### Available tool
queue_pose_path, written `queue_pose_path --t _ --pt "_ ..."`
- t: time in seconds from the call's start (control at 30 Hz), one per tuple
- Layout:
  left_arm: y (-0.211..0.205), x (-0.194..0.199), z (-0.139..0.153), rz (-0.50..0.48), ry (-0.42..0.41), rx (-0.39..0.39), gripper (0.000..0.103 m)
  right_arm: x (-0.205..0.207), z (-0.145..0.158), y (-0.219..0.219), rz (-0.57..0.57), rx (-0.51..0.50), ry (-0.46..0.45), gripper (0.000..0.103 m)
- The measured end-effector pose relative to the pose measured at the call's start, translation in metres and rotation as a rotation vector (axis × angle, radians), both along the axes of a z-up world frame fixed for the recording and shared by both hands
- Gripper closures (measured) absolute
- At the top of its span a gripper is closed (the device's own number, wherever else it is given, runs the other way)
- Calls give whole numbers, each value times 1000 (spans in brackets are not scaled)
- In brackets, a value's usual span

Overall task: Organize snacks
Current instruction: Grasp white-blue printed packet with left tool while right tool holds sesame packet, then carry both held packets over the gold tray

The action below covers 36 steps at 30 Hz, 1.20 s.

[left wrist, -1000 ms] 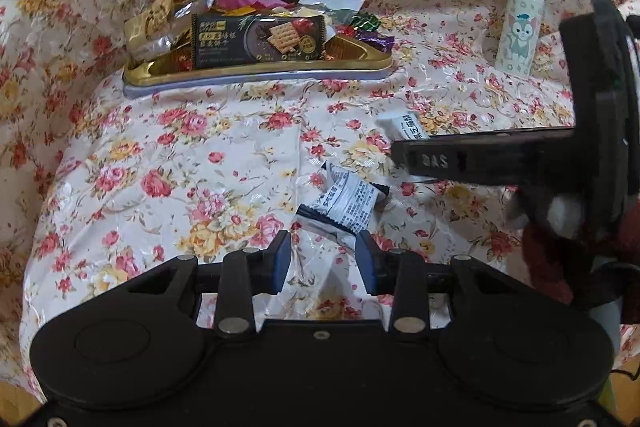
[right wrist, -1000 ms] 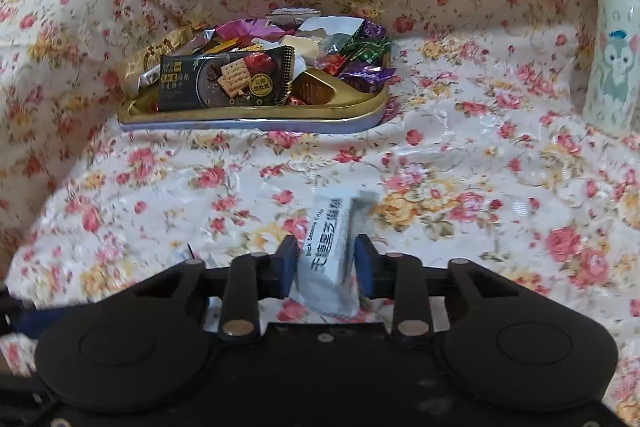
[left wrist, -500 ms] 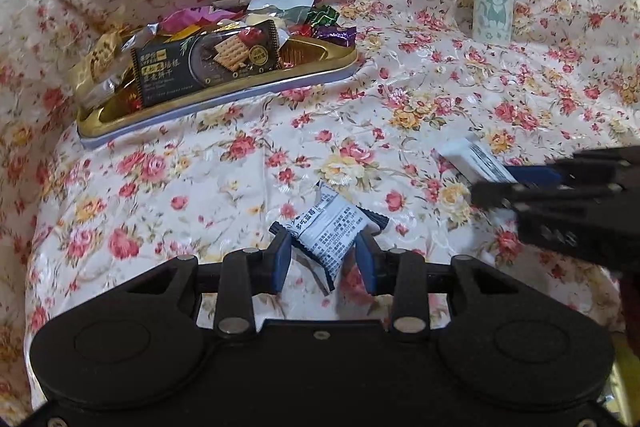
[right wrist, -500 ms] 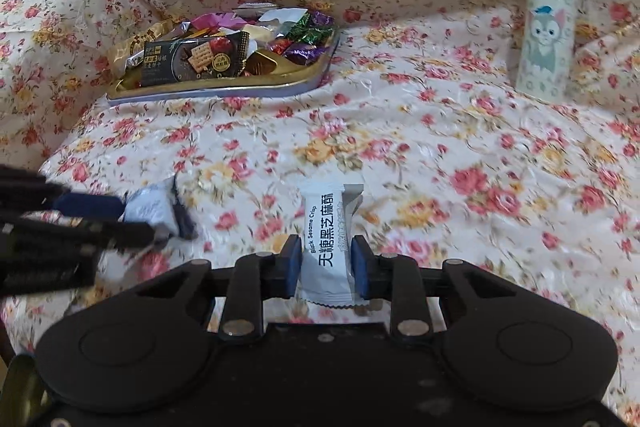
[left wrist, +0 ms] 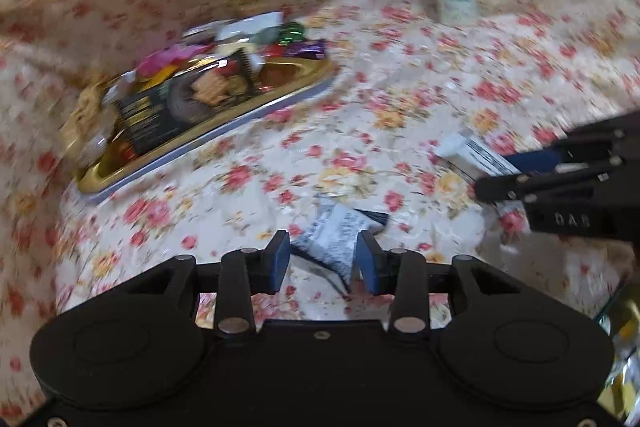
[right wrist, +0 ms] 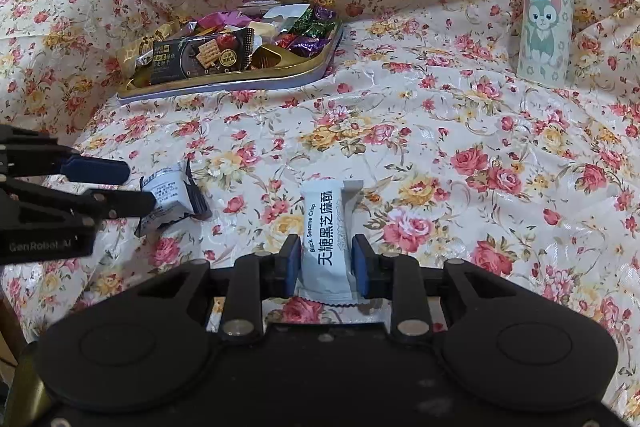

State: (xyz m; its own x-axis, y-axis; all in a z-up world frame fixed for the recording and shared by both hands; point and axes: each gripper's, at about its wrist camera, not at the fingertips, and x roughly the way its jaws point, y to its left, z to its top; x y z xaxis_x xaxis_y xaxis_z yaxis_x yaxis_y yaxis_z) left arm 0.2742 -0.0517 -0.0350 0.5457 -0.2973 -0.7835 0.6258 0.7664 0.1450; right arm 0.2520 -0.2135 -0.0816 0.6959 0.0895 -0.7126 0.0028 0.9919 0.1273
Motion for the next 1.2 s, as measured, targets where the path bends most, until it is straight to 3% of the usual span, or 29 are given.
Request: queue_pose_path --t 0.13,0.43,0.9,1.03,1.13,1.2 --pt "-11 2 1 -58 -30 36 54 -1 0 -1 0 9 1 73" --pt "-18 16 -13 -80 39 42 49 1 -2 2 2 -1 -10 71" --pt "-18 27 -22 12 87 -9 50 14 -4 5 13 -34 -30 69" --pt "-17 29 -22 61 106 -42 56 15 -5 7 9 -40 -37 69" --pt "-15 29 -21 105 115 -65 58 15 -6 6 2 -52 -42 77" --pt "-13 28 -20 133 118 -81 59 14 -5 4 -6 -40 -40 78"
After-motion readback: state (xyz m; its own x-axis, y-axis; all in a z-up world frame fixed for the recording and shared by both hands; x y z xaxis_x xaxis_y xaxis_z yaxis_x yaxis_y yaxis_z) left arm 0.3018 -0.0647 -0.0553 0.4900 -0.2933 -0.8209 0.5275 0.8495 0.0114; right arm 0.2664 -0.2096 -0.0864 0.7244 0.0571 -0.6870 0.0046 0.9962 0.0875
